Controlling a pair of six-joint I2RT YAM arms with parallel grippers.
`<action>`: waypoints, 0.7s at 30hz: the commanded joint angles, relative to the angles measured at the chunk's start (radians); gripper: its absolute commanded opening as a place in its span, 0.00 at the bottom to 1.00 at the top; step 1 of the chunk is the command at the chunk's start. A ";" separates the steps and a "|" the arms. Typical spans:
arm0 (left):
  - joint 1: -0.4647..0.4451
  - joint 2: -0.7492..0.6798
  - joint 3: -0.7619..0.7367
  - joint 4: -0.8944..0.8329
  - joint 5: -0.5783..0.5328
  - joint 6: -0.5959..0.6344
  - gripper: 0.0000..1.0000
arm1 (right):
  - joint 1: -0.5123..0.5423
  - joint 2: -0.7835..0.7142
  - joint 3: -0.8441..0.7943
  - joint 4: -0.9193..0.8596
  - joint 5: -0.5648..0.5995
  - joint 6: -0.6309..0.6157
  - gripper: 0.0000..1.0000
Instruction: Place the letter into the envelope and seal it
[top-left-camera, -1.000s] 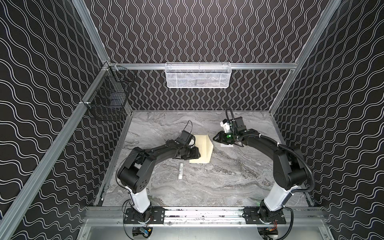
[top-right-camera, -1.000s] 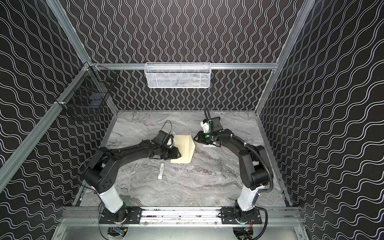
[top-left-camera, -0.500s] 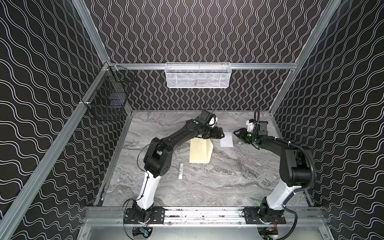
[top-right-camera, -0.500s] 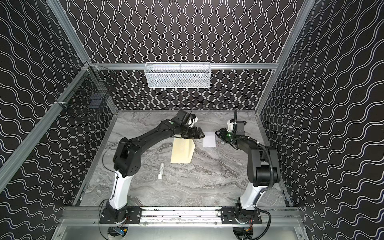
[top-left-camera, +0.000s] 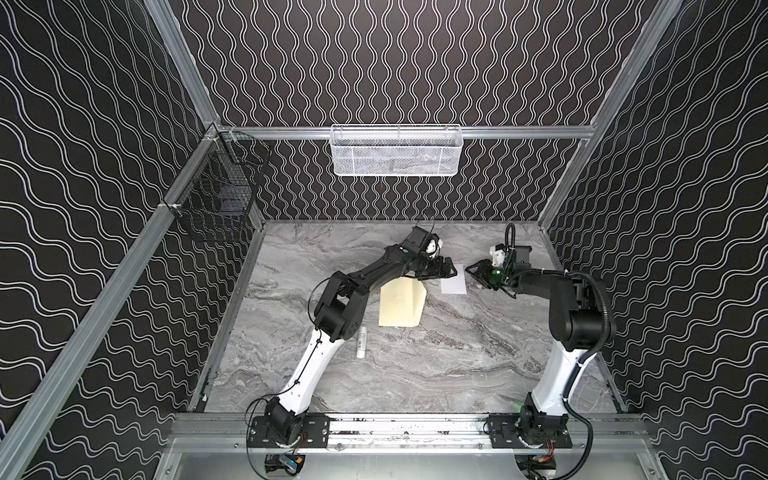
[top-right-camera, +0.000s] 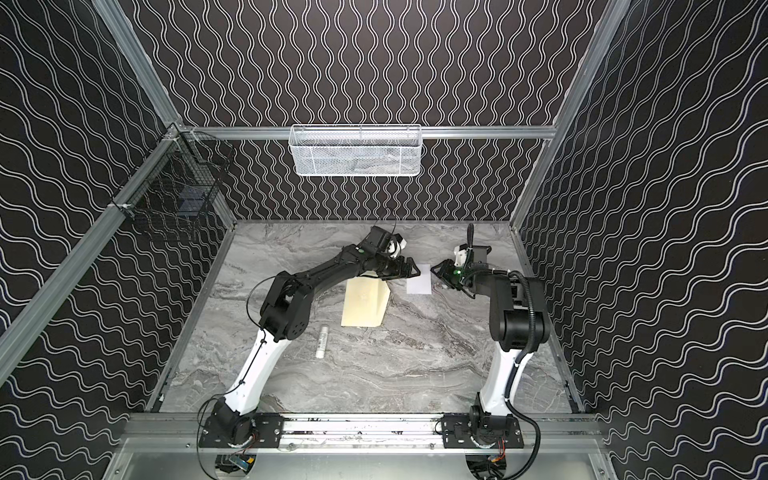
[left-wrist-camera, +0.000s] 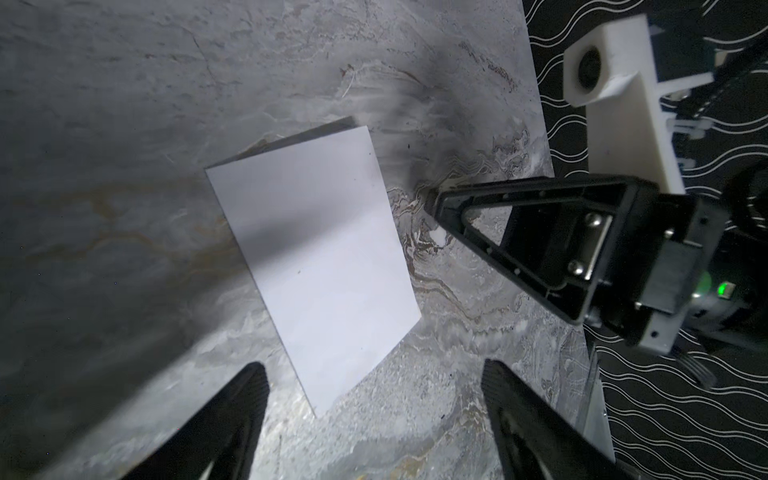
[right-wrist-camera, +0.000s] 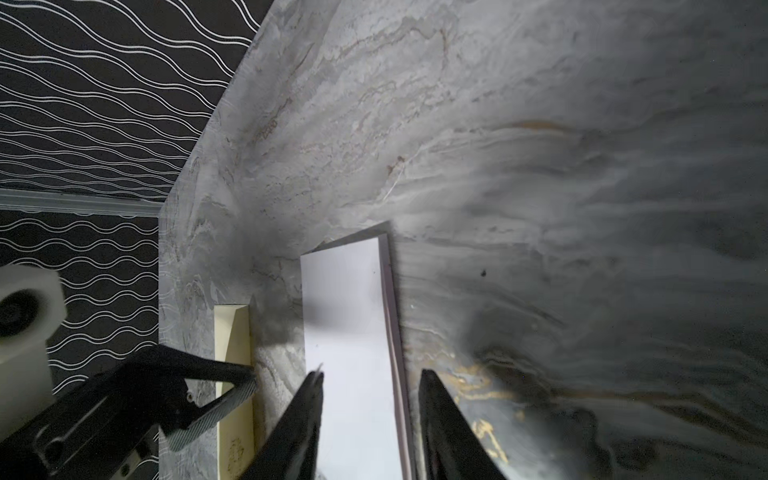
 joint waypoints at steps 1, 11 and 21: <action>0.002 0.021 0.011 0.104 0.020 -0.033 0.83 | -0.001 0.019 0.012 0.027 -0.038 0.005 0.40; 0.004 0.051 -0.007 0.136 0.019 -0.056 0.80 | -0.002 0.049 0.000 0.047 -0.082 0.018 0.39; 0.002 0.060 -0.034 0.166 0.046 -0.078 0.78 | -0.002 0.070 -0.004 0.079 -0.141 0.053 0.36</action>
